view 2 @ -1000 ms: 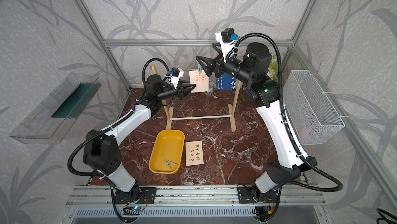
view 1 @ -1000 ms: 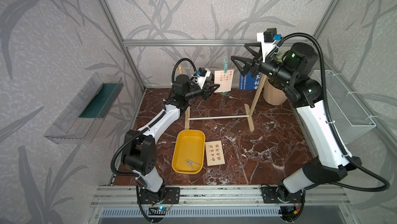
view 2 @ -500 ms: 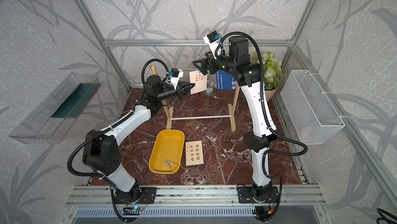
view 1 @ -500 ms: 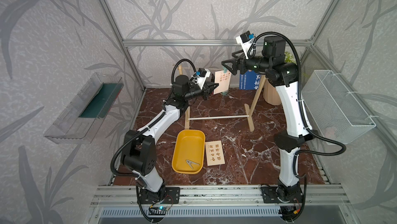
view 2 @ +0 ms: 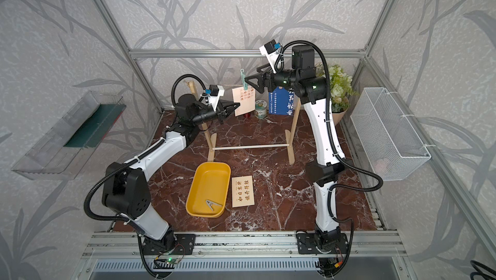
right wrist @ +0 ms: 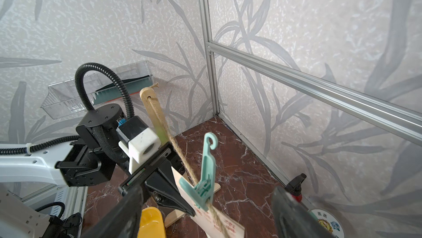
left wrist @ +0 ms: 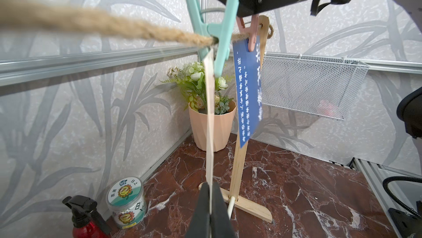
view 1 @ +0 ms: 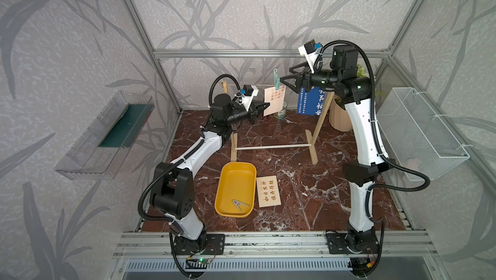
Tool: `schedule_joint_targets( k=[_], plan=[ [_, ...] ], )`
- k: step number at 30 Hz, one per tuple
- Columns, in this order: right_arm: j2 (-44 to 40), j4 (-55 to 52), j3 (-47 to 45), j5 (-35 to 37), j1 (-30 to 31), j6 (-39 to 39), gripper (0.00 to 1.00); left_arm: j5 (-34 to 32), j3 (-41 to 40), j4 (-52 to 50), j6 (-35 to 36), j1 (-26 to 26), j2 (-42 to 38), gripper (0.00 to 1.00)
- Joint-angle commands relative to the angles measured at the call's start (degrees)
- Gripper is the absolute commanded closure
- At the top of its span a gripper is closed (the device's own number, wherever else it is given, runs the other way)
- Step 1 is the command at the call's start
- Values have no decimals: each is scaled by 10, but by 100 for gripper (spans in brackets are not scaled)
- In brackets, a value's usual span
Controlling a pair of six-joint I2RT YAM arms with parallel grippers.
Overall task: Remove the postcards from the strings
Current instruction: Pinch the postcard on the clothesline, then remove the clamp from the clothesline.
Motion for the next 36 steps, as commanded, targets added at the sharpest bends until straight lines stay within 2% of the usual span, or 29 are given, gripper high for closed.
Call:
schedule_joint_targets(
  k=[1, 11, 19, 28, 36],
  plan=[
    [22, 29, 19, -66, -1, -6, 14, 34, 3, 26, 3, 2, -8, 95],
    [44, 83, 26, -111, 1, 19, 15, 68, 30, 21, 0, 3, 6, 95],
    [59, 93, 29, -120, 2, 24, 17, 77, 30, 24, -3, 2, 4, 95],
    [86, 149, 35, -138, 2, 78, 18, 81, 33, 10, 9, 2, 4, 96],
    [90, 181, 41, -178, 4, 116, 33, 80, 31, 12, 9, 2, 6, 96]
  ],
)
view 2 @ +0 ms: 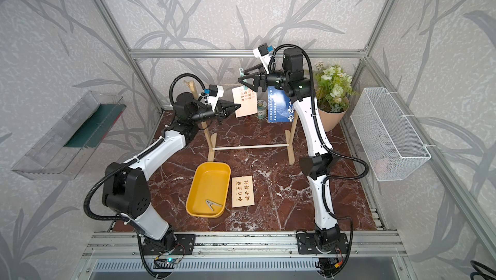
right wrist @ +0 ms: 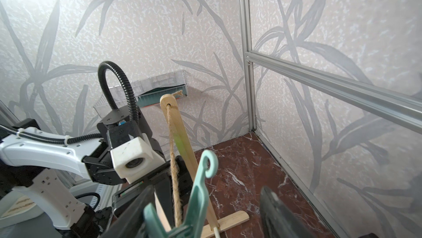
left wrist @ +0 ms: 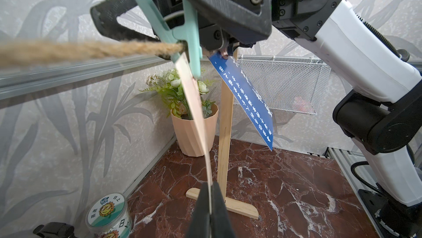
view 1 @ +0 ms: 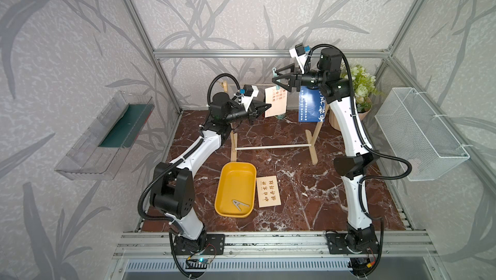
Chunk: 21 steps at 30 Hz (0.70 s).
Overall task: Remove the postcards from the strings
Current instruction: Remove the clamp from the clothesline.
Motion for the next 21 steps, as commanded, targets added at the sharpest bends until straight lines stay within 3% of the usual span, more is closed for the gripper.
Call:
schedule_joint_targets(
  k=[1, 13, 21],
  plan=[
    [0, 33, 19, -36, 3, 28, 33, 11, 18, 6, 11, 0, 4, 96],
    [1, 46, 17, -68, 3, 49, 50, 9, 15, 2, 15, 0, 0, 96],
    [-5, 39, 15, -75, 2, 49, 72, 7, 17, 1, 18, 0, 0, 96]
  ],
)
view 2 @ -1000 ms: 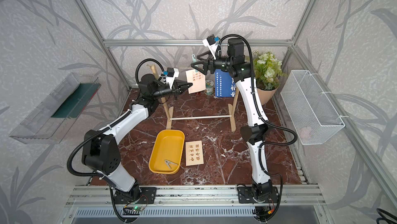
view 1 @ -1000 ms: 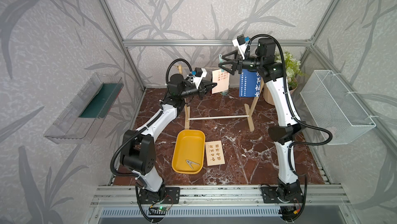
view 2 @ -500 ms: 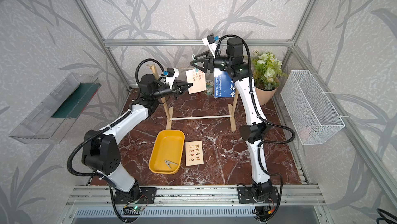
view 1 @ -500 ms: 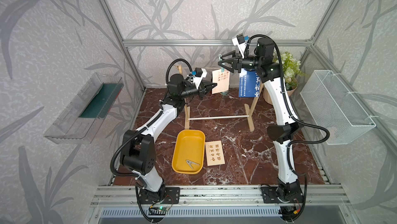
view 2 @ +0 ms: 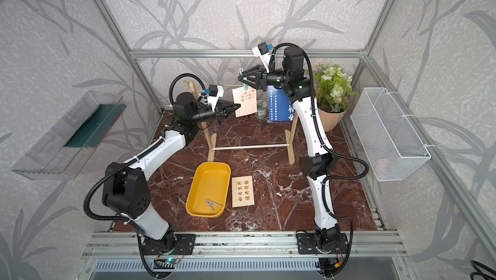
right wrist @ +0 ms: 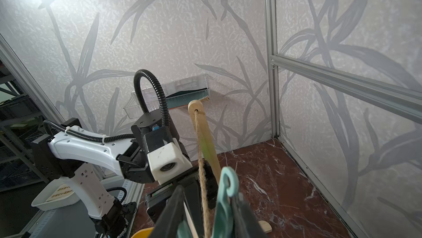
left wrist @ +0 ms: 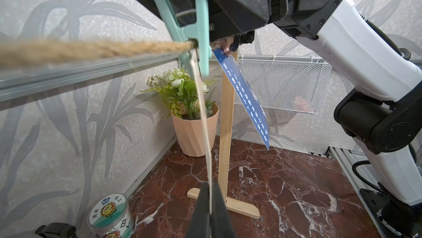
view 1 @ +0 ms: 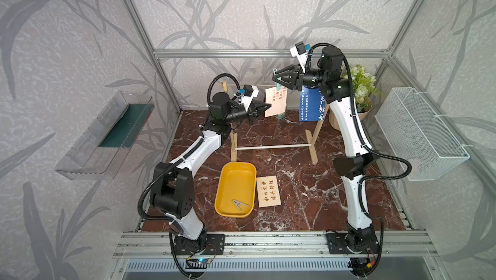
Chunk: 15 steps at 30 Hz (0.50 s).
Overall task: Remove the postcards from the strings
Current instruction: Remove the clamp from the clothesline.
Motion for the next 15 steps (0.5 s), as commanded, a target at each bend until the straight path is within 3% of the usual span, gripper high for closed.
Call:
schedule_joint_targets(
  k=[1, 3, 6, 11, 15],
  plan=[
    [-5, 7, 13, -13, 1, 4, 73, 8, 17, 1, 13, 0, 0, 96],
    [-6, 8, 11, -13, 2, 3, 75, 8, 17, 2, 12, 0, 0, 96],
    [-7, 8, 12, -10, 2, 4, 92, 5, 17, -2, 16, 0, 0, 96],
    [-11, 7, 12, -7, 2, 4, 100, 4, 17, -3, 16, 0, 1, 96],
    [-17, 13, 15, 12, 5, 9, 100, -1, 16, -4, 12, 0, 4, 97]
  ],
)
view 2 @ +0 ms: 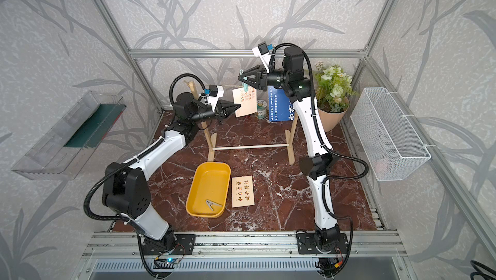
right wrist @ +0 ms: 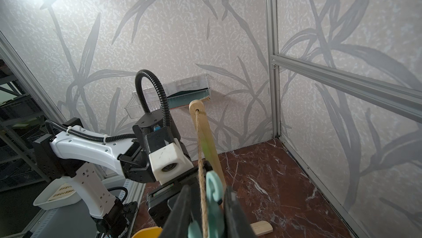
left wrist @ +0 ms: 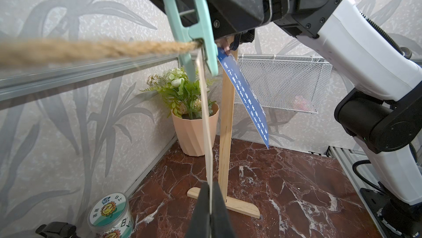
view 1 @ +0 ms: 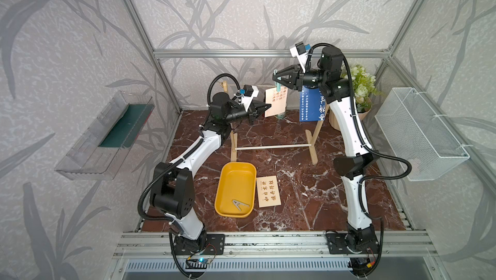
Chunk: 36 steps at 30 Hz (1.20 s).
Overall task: Remove the postcards from the strings
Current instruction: Remove the clamp from the clothesline, then place the postcard on the postcard.
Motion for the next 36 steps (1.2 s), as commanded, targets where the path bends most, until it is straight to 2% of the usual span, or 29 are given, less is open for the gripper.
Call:
schedule_joint_targets(
  k=[1, 7, 14, 21, 23, 26, 29, 32, 34, 36],
  plan=[
    [-20, 19, 14, 13, 3, 13, 100, -4, 14, -2, 10, 0, 4, 97],
    [-44, 40, 15, 53, 4, 27, 100, -30, -20, -11, 28, -5, -6, 100],
    [-69, 68, 15, 73, 9, 36, 100, -42, -45, 10, 12, -10, -10, 100],
    [-101, 67, 18, 112, 11, 25, 100, -108, -137, 54, -16, -39, -65, 100],
    [-113, 51, 15, 129, 11, 15, 100, -114, -151, 52, -45, -43, -76, 100],
    [-132, 24, 12, 139, 21, 3, 100, -138, -183, 45, -131, -53, -97, 100],
    [-161, -56, 6, 169, 51, -76, 100, -175, -240, 33, -183, -85, -132, 100],
    [-210, -79, -64, 182, 64, -104, 100, -235, -275, -67, -205, -130, -184, 100],
    [-256, -74, -149, 168, 71, -116, 100, -249, -299, -122, -212, -177, -219, 100],
    [-316, -71, -258, 191, 82, -136, 100, -304, -302, -215, -222, -220, -241, 100]
  ],
)
